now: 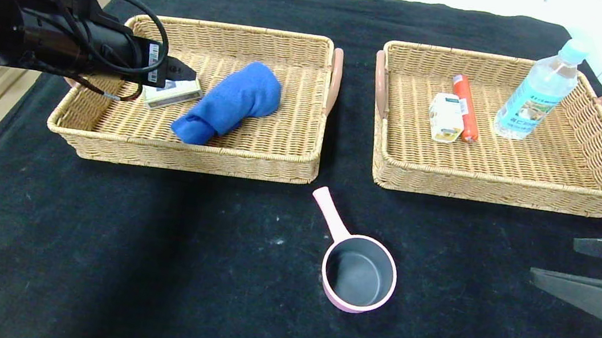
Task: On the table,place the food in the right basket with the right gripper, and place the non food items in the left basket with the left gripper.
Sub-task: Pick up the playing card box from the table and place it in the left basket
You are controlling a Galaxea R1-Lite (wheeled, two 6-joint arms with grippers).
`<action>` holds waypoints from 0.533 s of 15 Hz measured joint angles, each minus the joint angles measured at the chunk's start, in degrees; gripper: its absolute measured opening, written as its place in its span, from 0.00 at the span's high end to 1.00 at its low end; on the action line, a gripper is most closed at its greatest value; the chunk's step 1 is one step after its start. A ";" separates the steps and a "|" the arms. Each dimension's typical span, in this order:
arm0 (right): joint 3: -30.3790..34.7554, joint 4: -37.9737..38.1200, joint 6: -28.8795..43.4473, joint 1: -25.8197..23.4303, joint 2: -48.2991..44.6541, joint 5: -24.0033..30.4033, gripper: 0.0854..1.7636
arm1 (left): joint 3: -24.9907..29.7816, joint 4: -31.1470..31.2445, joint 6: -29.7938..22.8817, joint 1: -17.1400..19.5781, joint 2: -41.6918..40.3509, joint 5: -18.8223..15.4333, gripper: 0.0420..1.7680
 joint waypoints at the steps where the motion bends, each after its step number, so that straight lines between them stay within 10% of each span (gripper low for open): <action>1: 0.00 0.00 -0.02 0.00 0.00 -0.02 0.03 | 0.05 0.00 0.00 -0.01 0.00 0.02 0.14; 8: 0.07 0.00 0.00 0.00 0.00 0.01 0.03 | 0.44 0.41 -0.06 -1.24 -0.73 0.83 0.08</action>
